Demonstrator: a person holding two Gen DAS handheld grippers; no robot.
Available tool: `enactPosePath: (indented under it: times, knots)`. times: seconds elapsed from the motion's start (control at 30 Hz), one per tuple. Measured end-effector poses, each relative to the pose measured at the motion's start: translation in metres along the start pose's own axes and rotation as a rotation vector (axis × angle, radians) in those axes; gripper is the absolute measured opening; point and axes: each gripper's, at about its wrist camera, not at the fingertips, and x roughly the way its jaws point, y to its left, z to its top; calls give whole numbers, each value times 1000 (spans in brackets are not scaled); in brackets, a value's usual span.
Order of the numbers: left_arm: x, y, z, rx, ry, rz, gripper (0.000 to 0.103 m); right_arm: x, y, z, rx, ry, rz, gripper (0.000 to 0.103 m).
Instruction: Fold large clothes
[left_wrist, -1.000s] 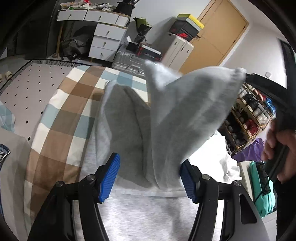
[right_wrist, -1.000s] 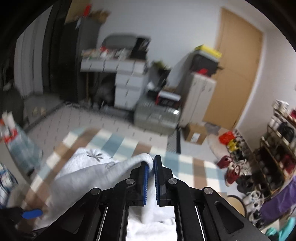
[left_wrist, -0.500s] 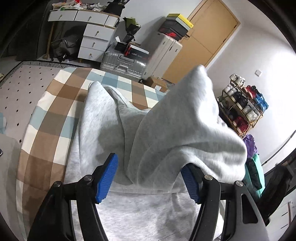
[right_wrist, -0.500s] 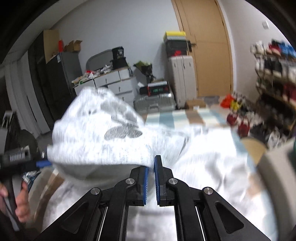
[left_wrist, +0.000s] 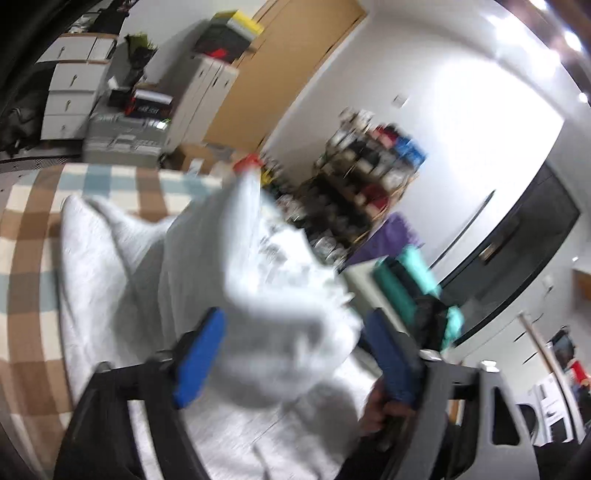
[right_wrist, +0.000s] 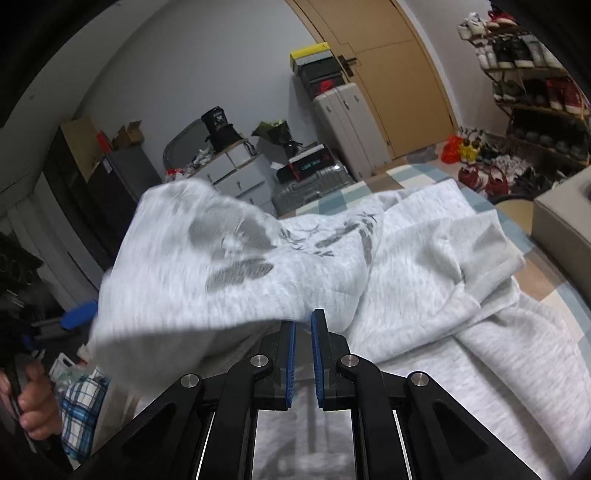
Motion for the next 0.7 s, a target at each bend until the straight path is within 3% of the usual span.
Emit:
enactPosePath:
  times: [0.03, 0.1, 0.17, 0.27, 0.43, 0.5, 0.57, 0.63, 0.67, 0.7]
  knots:
    - [3, 0, 7, 22, 0, 38, 85, 0, -1, -3, -1, 8, -26, 10]
    - [18, 3, 21, 35, 43, 187, 85, 2, -5, -8, 15, 36, -60, 10]
    - [37, 12, 34, -37, 92, 227, 85, 3, -12, -6, 52, 51, -49, 10]
    - [73, 17, 50, -143, 202, 202, 84, -3, -16, 2, 55, 21, -38, 10]
    - [119, -10, 51, -79, 382, 181, 84, -8, -21, 3, 43, 13, -36, 10]
    - [129, -20, 49, -16, 412, 264, 85, -7, -23, 3, 64, 26, -33, 10]
    - [140, -20, 46, 17, 443, 400, 84, -7, -24, 5, 75, 30, -23, 10]
    - [145, -15, 43, 24, 452, 452, 84, -8, -22, 7, 72, 28, -18, 10]
    - [147, -14, 40, 36, 457, 459, 74, -10, -23, 5, 70, 28, -16, 10]
    - [149, -13, 36, 52, 468, 477, 43, -10, -22, 5, 68, 30, -15, 10]
